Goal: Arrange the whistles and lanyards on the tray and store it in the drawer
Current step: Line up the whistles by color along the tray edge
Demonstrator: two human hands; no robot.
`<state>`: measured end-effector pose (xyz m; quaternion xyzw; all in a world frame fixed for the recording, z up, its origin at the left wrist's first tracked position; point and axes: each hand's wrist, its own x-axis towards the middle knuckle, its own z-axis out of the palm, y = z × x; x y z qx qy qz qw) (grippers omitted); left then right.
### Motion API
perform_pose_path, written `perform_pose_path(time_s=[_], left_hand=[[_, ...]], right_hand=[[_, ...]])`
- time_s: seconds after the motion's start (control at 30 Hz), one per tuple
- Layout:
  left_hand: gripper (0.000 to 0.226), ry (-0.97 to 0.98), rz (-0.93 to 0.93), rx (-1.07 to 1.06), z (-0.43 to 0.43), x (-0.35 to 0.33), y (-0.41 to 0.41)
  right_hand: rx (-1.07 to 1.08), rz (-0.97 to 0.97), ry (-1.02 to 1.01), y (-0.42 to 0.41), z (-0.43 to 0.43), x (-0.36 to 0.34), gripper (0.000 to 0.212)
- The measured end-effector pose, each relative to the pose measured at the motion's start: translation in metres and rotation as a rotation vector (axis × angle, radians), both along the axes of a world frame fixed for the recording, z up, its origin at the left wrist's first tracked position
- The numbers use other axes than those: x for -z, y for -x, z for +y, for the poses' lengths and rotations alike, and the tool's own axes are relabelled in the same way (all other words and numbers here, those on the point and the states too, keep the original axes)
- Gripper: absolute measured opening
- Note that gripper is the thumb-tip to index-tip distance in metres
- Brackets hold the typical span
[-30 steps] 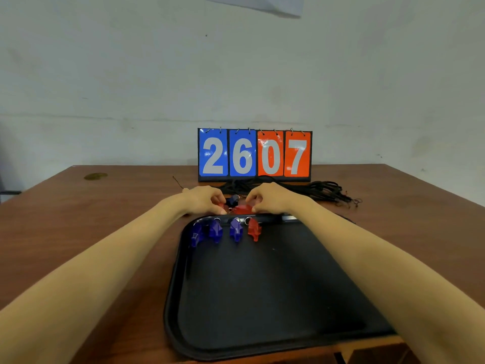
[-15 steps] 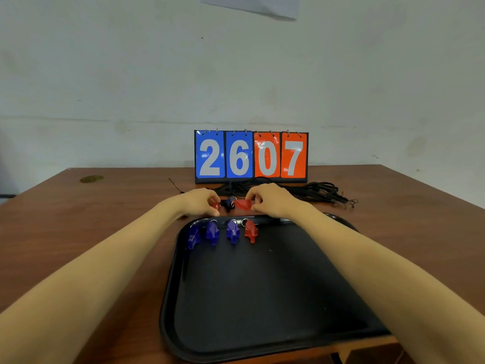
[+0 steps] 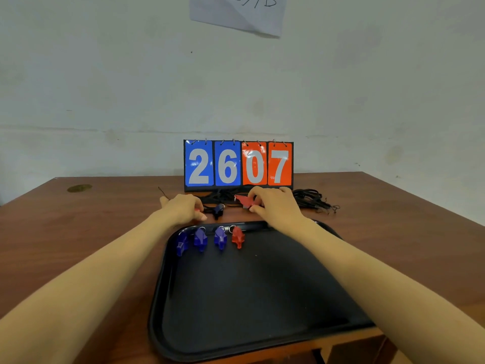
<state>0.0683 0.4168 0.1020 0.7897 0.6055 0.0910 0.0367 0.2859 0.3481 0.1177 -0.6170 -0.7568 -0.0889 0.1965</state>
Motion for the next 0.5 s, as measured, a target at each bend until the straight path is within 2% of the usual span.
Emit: perform_pose_path(time_s=[0.23, 0.33, 0.4, 0.5], left_hand=[[0.038, -0.134, -0.654, 0.056, -0.03, -0.02, -0.002], [0.038, -0.084, -0.905, 0.168, -0.069, -0.032, -0.009], [0.037, -0.063, -1.0, 0.235, -0.092, -0.035, -0.012], [0.042, -0.032, -1.03, 0.288, -0.115, -0.033, -0.015]], right_hand=[[0.031, 0.131, -0.042, -0.008, -0.028, -0.007, 0.032], [0.059, 0.199, 0.009, -0.008, -0.044, -0.009, 0.035], [0.079, 0.232, 0.041, -0.008, -0.054, -0.01, 0.037], [0.121, 0.338, 0.12, -0.006, -0.063, -0.011, 0.04]])
